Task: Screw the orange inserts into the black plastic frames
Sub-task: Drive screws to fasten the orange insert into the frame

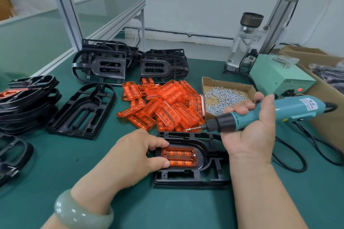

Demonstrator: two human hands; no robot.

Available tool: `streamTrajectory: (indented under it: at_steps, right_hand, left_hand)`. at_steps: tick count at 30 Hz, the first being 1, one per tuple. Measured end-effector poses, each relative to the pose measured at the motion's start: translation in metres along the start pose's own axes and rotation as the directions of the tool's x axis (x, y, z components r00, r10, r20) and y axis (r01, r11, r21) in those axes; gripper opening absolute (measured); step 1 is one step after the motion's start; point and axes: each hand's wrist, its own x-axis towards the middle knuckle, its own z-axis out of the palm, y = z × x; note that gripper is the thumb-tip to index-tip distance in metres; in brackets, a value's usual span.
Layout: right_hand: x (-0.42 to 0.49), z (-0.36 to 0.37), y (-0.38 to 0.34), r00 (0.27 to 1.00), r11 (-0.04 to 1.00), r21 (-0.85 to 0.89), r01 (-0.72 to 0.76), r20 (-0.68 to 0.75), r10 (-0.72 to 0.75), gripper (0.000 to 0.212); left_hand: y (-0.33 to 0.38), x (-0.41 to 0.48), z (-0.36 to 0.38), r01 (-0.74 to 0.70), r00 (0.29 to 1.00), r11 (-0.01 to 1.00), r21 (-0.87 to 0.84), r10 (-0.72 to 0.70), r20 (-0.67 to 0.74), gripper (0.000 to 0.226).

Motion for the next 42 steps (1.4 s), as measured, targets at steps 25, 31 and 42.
streamTrajectory:
  at_steps: [25, 31, 42]
  right_hand:
    - [-0.015, 0.004, 0.020, 0.989, 0.945, -0.321, 0.060, 0.147, -0.013, 0.012]
    - [-0.016, 0.005, 0.022, 0.975, 0.929, -0.358, 0.092, 0.224, -0.010, 0.012]
    - [-0.017, 0.004, 0.023, 0.965, 0.931, -0.354, 0.090, 0.262, 0.006, 0.012]
  left_hand:
    - [0.002, 0.003, 0.012, -0.082, 0.997, 0.995, -0.056, 0.081, -0.015, 0.039]
    - [0.001, 0.002, 0.012, -0.084, 0.996, 0.995, -0.055, 0.083, -0.023, 0.038]
    - [0.002, 0.001, 0.013, -0.082, 0.996, 0.995, -0.062, 0.080, -0.024, 0.037]
